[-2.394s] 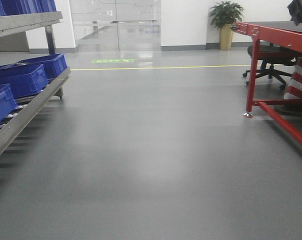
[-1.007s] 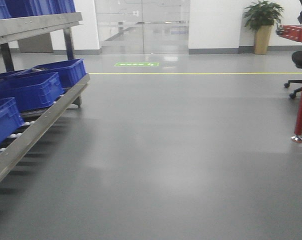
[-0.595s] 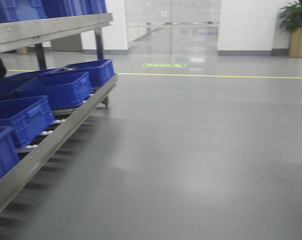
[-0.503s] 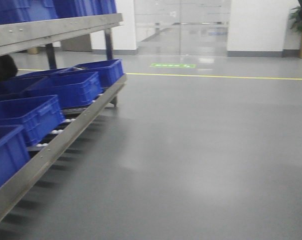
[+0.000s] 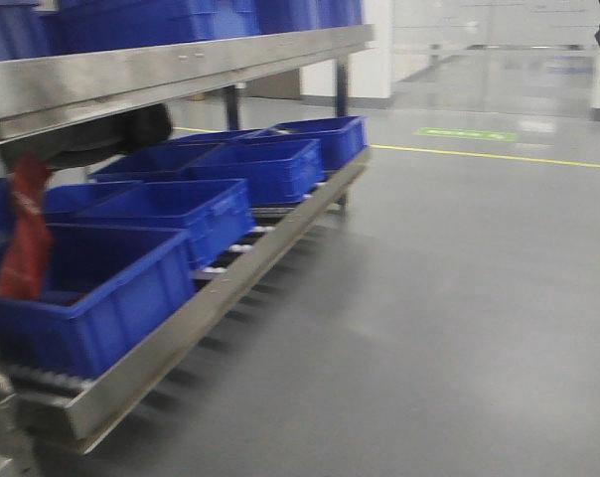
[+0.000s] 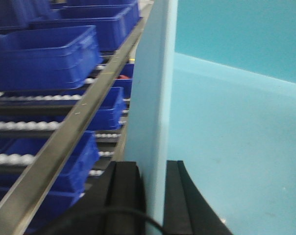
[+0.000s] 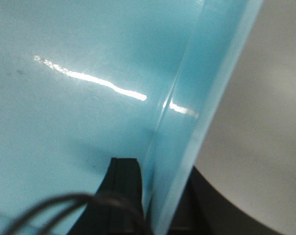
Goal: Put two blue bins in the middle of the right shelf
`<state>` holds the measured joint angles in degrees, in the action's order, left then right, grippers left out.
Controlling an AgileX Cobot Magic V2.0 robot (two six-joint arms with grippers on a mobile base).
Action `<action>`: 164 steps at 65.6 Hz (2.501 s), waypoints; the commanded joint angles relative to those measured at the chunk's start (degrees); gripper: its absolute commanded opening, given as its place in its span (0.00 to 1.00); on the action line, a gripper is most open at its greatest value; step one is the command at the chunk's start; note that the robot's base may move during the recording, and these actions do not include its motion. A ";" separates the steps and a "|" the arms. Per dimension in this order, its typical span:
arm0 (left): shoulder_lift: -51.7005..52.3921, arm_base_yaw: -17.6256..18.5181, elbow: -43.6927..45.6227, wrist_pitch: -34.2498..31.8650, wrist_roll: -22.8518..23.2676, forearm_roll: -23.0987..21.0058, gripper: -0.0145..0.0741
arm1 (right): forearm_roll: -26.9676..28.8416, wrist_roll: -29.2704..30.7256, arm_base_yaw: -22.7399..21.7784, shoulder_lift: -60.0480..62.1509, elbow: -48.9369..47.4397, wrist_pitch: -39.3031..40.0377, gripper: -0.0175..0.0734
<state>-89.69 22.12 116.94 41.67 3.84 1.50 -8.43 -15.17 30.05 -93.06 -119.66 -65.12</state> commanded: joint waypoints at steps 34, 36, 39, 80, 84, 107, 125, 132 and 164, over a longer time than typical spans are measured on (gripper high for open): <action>1.17 0.89 0.75 -5.42 1.40 -4.78 0.04 | 2.09 1.94 0.34 0.43 -0.47 1.78 0.02; 1.17 0.89 0.75 -5.42 1.40 -4.78 0.04 | 2.09 1.94 0.34 0.43 -0.47 1.78 0.02; 1.17 0.89 0.75 -5.42 1.40 -4.78 0.04 | 2.09 1.94 0.34 0.43 -0.47 1.78 0.02; 1.17 0.89 0.75 -5.42 1.40 -4.78 0.04 | 2.09 1.94 0.34 0.43 -0.47 1.78 0.02; 1.17 0.89 0.75 -5.42 1.40 -4.78 0.04 | 2.09 1.94 0.34 0.43 -0.47 1.78 0.02; 1.17 0.89 0.75 -5.42 1.40 -4.78 0.04 | 2.09 1.94 0.34 0.43 -0.47 1.78 0.02; 1.17 0.89 0.75 -5.42 1.40 -4.78 0.04 | 2.09 1.94 0.34 0.43 -0.47 1.78 0.02; 1.17 0.89 0.75 -5.42 1.40 -4.78 0.04 | 2.09 1.94 0.34 0.43 -0.47 1.78 0.02; 1.17 0.89 0.75 -5.42 1.40 -4.78 0.04 | 2.09 1.94 0.34 0.43 -0.47 1.78 0.02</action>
<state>-89.69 22.12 116.94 41.02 3.70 1.50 -8.12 -15.26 30.05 -93.06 -119.66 -65.23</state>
